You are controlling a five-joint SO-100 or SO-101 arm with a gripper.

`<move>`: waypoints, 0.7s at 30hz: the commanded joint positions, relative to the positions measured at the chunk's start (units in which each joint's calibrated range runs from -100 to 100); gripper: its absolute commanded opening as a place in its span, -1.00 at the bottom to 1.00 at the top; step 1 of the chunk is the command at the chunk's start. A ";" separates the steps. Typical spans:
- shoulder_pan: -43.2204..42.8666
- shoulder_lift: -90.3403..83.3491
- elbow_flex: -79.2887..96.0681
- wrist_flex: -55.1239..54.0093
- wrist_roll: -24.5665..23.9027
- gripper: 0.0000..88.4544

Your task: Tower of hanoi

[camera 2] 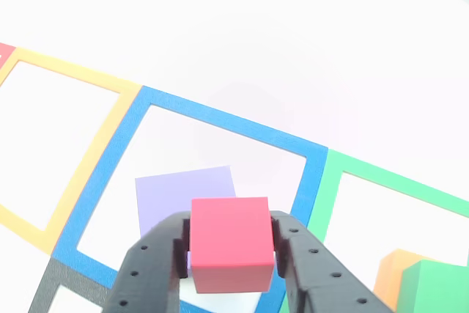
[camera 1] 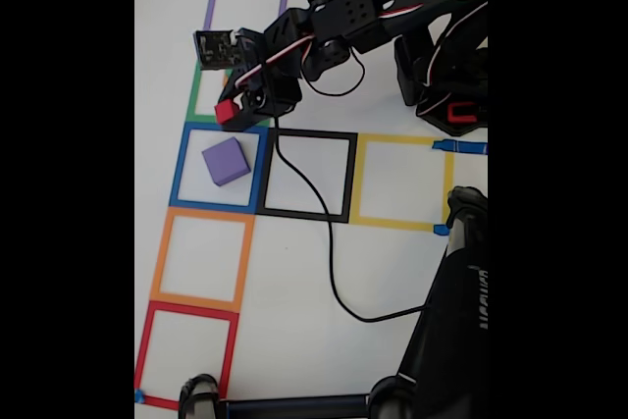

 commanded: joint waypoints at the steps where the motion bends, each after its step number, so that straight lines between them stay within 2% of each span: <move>1: -1.86 4.98 1.90 -12.62 0.36 -0.91; 12: -3.78 23.31 1.90 -32.38 0.36 -0.91; 21: -4.83 32.59 0.08 -39.99 0.36 -0.90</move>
